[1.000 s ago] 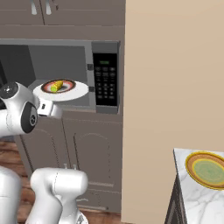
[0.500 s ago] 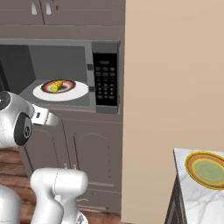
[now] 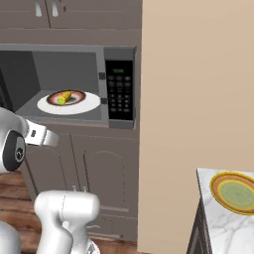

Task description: Pick the corn from the counter and place it in the microwave. Then turn on the microwave.

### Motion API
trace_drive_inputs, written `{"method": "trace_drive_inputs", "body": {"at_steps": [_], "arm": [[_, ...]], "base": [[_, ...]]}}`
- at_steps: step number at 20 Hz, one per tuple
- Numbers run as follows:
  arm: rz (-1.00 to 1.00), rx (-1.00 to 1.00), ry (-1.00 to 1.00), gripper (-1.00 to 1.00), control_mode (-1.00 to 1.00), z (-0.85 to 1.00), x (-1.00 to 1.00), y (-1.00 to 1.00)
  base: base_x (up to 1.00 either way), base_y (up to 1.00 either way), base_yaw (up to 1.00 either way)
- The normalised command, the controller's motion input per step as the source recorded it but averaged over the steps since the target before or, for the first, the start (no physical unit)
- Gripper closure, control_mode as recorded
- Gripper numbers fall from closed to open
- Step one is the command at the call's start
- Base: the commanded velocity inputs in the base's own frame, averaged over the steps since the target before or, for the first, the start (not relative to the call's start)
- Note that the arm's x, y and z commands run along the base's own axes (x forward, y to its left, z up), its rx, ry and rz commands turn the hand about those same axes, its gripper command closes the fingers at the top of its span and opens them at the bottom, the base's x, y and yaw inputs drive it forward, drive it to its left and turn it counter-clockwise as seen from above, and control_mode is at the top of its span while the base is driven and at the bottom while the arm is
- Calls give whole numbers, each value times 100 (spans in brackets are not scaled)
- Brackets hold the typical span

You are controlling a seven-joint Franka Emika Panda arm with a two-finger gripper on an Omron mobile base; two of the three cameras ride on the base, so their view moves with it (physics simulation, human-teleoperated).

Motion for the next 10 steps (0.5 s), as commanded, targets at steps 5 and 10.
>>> {"method": "trace_drive_inputs", "body": {"at_steps": [5, 10], "arm": [[1, 3, -8, -100, -100, 0, -40, -2], [1, 2, -9, -100, -100, 0, -51, -5]], "base": [[0, 0, 0], [0, 0, 0]]}}
